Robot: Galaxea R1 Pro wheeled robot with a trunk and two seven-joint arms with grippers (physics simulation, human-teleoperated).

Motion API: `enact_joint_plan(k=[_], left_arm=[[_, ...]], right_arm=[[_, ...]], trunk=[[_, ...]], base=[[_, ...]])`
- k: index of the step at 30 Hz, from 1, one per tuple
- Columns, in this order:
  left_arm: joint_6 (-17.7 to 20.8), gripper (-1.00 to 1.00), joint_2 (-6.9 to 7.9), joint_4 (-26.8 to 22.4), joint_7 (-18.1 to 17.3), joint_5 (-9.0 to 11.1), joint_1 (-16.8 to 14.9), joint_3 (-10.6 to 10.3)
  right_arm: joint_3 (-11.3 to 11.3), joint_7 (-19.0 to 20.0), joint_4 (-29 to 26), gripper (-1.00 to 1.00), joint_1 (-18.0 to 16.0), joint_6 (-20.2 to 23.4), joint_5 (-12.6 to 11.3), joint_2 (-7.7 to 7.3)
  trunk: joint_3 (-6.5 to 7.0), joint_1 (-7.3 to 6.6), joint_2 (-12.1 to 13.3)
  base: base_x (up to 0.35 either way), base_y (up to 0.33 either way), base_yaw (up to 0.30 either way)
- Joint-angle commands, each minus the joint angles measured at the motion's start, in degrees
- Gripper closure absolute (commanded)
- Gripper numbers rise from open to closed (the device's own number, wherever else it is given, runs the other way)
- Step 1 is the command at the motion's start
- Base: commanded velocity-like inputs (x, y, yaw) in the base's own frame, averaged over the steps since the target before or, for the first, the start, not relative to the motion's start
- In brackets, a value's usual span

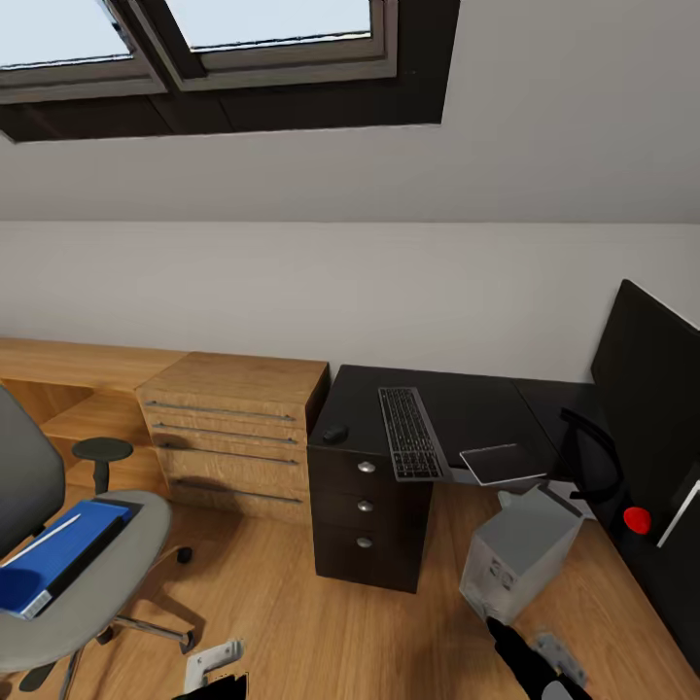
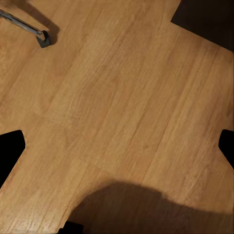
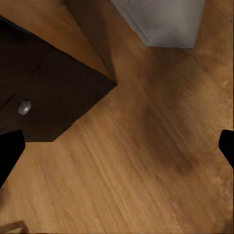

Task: In the bedroom, organize the workspace by keeping the computer under the desk, ensuring the monitor is on the desk, placing the keyboard on the desk next to the monitor, placing the mouse on the desk next to the keyboard, moving the folder from the swivel chair onto the desk next to the mouse, stacking the notebook on top of the folder with the pen on top of the notebook, and positioning the swivel chair next to the desk.

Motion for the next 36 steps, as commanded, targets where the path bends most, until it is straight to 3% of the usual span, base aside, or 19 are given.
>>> enact_joint_plan(k=[1, 4, 5, 9, 12, 18, 19, 21, 23, 28, 29, 31, 33, 36], left_arm=[[-1.1, -1.0, 0.06, 0.8, 0.6, 0.5, 0.0, -0.3], [-3.5, -1.0, 0.03, 3.1, 0.7, 0.5, 0.0, -0.5], [-4.5, -1.0, -0.02, 5.1, 0.7, 0.5, 0.0, -0.7], [-5.6, -1.0, -0.11, 9.7, 0.8, 0.3, -0.1, -1.6], [-6.6, -1.0, -0.2, 12.6, 0.8, 0.3, -0.1, -2.8], [-11.9, -1.0, -0.39, 15.4, 0.8, 0.3, -0.1, -4.1], [-14.9, -1.0, -0.86, 16.8, 0.9, 0.3, -0.1, -5.8], [-15.8, -1.0, -1.3, 17.8, 0.9, 0.3, -0.1, -6.9], [-16.8, -1.0, -2.5, 20.2, 0.9, 0.3, -0.1, -8.4], [-17.3, -1.0, -3.3, 21.9, 0.9, 0.2, -0.1, -9.2], [-17.4, -1.0, -3.45, 22.2, 0.9, 0.2, -0.1, -9.3], [-17.5, -1.0, -3.52, 22.4, 0.9, 0.2, -0.1, -9.3], [-17.6, -1.0, -3.61, 22.6, 0.9, 0.2, -0.1, -9.4], [-17.6, -1.0, -3.65, 22.7, 0.9, 0.2, -0.1, -9.4]], right_arm=[[-0.4, 0.3, 1.6, -1.0, 0.0, -2.6, 1.3, 0.27], [-0.4, 0.3, 6.0, -1.0, 0.0, -11.7, 5.2, 1.13], [-0.4, 0.2, 8.6, -1.0, 0.0, -17.7, 6.9, 1.75], [-0.5, 0.3, 12.7, -1.0, 0.0, -27.5, 8.8, 2.64], [-0.5, 0.3, 14.8, -1.0, 0.0, -31.9, 9.4, 2.98], [-0.5, 0.4, 18.0, -1.0, 0.0, -36.3, 10.2, 3.64], [-0.5, 0.4, 19.5, -1.0, 0.0, -37.4, 10.9, 3.78], [-0.5, 0.4, 20.2, -1.0, 0.0, -37.8, 11.5, 3.76], [-0.4, 0.4, 21.1, -1.0, 0.0, -38.2, 13.9, 3.85], [-0.3, 0.4, 21.6, -1.0, 0.0, -38.4, 19.4, 3.97], [-0.2, 0.4, 21.8, -1.0, 0.0, -38.4, 21.9, 3.98], [-0.2, 0.3, 21.9, -1.0, 0.0, -38.4, 24.2, 3.99], [-0.2, 0.3, 22.3, -1.0, 0.0, -38.4, 28.1, 4.1], [-0.1, 0.3, 22.4, -1.0, 0.0, -38.5, 29.6, 4.28]], trunk=[[0.13, -0.23, 0.4], [0.67, -0.89, 1.6], [0.85, -1.11, 2.0], [1.57, -1.99, 3.6], [2.11, -2.65, 4.8], [3.18, -3.96, 7.2], [3.36, -4.18, 7.6], [3.72, -4.62, 8.4], [4.08, -5.06, 9.2], [4.98, -6.16, 11.2], [5.16, -6.38, 11.6], [5.52, -6.82, 12.4], [5.88, -7.26, 13.2], [6.42, -7.92, 14.4]], base=[[0.0, 0.0, 0.0], [0.0, 0.0, 0.0], [0.0, 0.0, 0.0], [0.0, 0.0, 0.0], [0.0, 0.0, 0.0], [0.0, 0.0, 0.0], [0.0, 0.0, 0.0], [0.0, 0.0, 0.0], [0.0, 0.0, 0.0], [0.0, 0.0, 0.0], [0.0, 0.0, 0.0], [0.0, 0.0, 0.0], [0.0, 0.0, 0.0], [0.0, 0.0, 0.0]])
